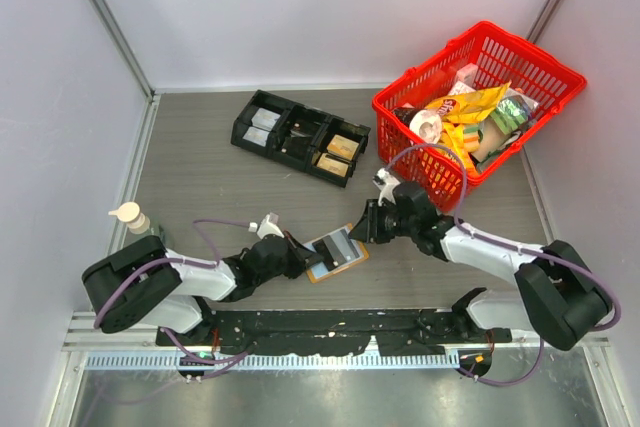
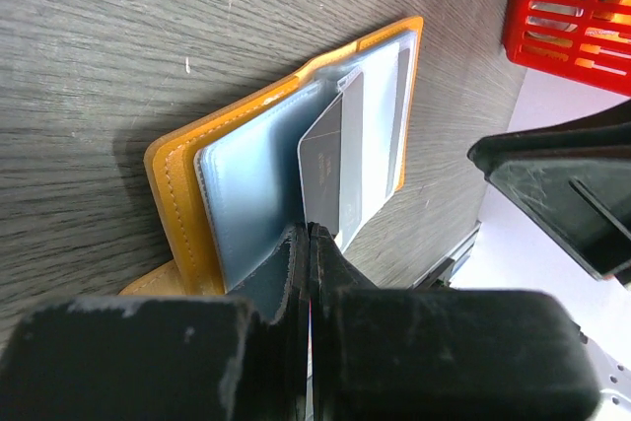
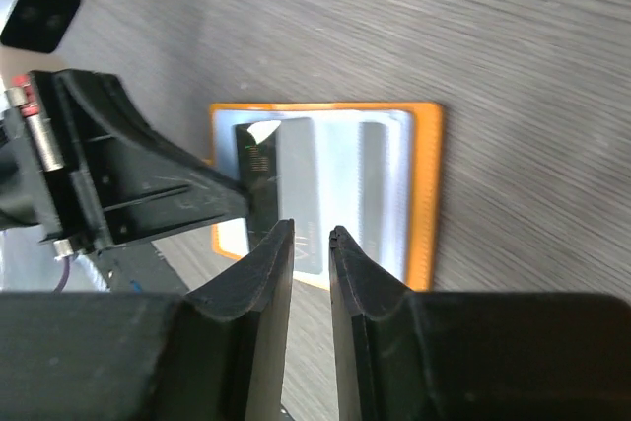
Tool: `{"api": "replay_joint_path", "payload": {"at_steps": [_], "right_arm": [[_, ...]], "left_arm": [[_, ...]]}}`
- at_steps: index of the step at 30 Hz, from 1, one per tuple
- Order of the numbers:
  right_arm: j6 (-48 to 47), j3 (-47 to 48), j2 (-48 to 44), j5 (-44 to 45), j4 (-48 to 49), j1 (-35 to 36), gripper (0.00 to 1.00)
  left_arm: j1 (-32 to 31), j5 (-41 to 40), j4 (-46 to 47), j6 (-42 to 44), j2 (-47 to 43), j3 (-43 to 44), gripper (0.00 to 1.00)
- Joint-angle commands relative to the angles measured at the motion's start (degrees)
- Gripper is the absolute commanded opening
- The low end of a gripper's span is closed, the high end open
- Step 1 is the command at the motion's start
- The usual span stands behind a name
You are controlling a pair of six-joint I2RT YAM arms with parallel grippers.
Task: Take the credit cards out of the card holder
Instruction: Remove the credit card from the card holder.
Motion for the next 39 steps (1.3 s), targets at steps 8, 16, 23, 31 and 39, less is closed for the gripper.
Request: {"api": "replay_joint_path", "payload": {"at_steps": [8,16,23,31,39], "right_arm": [[-0.4,2.3,12.0,-4.9,9.8,5.2,0.26],[0.3,-1.4,15.9,-2.9,12.0,5.2,0.25],[0.8,-3.3,14.7,-2.1,12.1,5.2,0.22],[1.3,-3.3,14.4,-2.1,12.3,5.2,0.22],[1.4,-3.5,13.2,-1.6,12.0,5.2,0.22]], "left_arm": [[-0.2,-0.4,0.9,2.2,0.8,1.7,0.0],[-0.2,-0.6,2.8,2.4,1.3,1.8,0.16],[-0.3,-0.6,3.0,3.1,2.1,3.1,0.43],[-0.2,-0.3,4.5,3.2,4.9,4.5,0.42],[-0.2,-2.0,-0.5,4.3,-0.2,3.0,0.02]]}}
